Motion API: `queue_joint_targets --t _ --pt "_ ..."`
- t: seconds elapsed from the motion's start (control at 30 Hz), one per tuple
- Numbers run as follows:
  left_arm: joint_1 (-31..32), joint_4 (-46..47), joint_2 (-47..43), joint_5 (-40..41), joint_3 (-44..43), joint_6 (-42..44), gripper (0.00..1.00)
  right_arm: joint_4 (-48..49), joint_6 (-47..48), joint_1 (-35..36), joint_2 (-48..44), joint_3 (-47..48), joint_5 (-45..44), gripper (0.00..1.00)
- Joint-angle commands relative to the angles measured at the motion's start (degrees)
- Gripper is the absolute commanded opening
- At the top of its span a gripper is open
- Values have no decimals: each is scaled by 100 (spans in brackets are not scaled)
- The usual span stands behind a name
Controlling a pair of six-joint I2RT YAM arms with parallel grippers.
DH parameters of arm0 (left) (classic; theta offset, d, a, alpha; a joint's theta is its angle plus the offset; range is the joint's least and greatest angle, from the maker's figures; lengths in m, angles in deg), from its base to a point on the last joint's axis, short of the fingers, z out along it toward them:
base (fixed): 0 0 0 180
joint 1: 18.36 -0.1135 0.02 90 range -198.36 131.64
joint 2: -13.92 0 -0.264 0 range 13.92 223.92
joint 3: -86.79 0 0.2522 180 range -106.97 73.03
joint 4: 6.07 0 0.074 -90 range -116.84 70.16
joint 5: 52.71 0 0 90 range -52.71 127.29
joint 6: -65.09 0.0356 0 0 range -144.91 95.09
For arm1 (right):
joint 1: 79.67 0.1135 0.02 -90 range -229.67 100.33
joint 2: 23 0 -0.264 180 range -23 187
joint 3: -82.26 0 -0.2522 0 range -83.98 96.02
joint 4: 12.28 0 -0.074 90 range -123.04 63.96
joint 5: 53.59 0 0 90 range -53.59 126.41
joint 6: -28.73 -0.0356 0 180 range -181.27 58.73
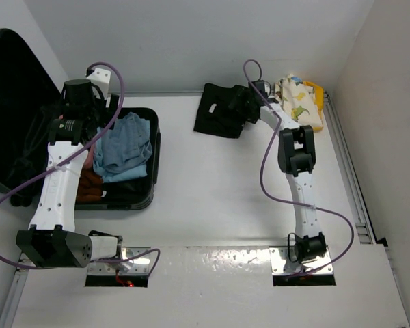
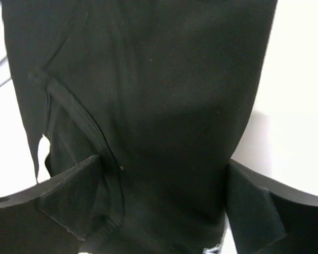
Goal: Pack the luggage
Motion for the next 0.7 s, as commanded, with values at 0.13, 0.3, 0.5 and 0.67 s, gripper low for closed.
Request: queue_joint_targets --t 0.13,0.3,0.5,0.67 --pt "47 101 -77 536 -134 52 92 -327 -18 288 267 -374 436 25" --pt "47 49 -130 589 50 -158 92 -30 370 95 -670 -830 1577 0" --pt "-15 49 -332 589 236 -466 92 629 1363 121 -2729 -2824 2535 0" --pt "-268 -13 -647 589 359 -659 92 797 1795 497 -4222 -4036 3265 0"
